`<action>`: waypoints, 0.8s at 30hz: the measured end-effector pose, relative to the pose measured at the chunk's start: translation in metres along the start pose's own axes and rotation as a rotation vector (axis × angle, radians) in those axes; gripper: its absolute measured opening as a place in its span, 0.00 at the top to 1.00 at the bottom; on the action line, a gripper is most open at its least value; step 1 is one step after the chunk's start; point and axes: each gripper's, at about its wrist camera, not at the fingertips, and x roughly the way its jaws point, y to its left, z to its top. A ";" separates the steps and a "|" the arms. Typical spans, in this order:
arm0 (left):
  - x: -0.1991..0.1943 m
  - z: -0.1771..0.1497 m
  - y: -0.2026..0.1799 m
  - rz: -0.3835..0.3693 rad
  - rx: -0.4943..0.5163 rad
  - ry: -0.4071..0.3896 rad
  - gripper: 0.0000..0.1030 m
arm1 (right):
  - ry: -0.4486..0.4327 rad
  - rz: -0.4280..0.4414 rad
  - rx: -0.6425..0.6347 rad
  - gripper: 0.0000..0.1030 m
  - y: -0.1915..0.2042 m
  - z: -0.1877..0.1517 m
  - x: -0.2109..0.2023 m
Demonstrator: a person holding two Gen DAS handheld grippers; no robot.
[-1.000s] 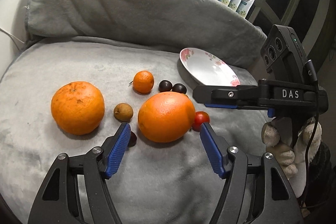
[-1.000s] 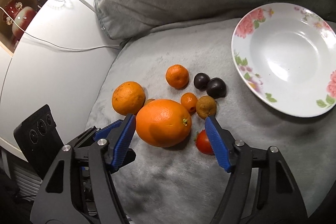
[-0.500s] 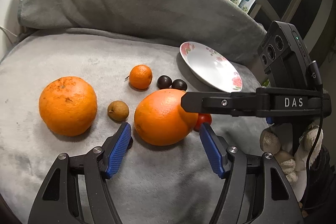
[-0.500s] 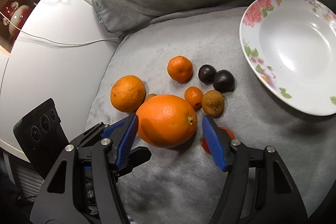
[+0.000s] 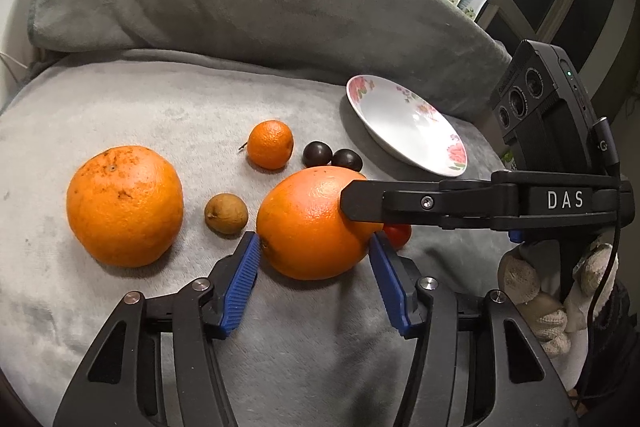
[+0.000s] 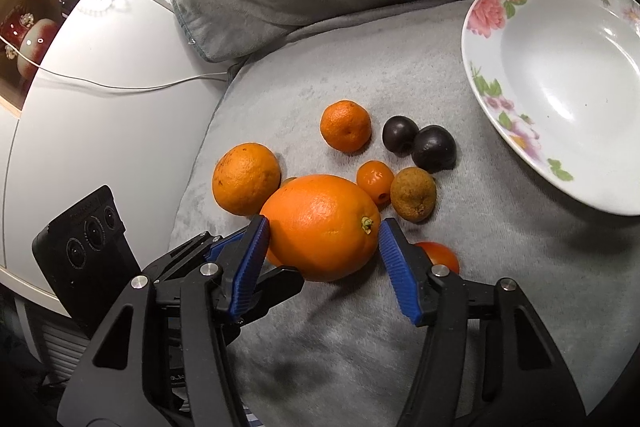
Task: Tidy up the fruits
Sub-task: 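Grasp the navel orange with the right gripper and lower it into the plate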
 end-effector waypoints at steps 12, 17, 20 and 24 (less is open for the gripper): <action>-0.007 0.004 -0.010 0.003 0.019 -0.023 0.46 | -0.032 -0.004 -0.017 0.42 0.004 0.001 -0.014; -0.011 0.012 -0.022 -0.012 0.043 -0.040 0.46 | -0.071 -0.010 -0.021 0.42 0.005 0.003 -0.031; -0.010 0.019 -0.031 -0.026 0.057 -0.048 0.46 | -0.092 -0.015 -0.016 0.42 0.001 0.004 -0.044; -0.006 0.026 -0.044 -0.044 0.083 -0.056 0.46 | -0.124 -0.028 -0.004 0.42 -0.008 0.007 -0.062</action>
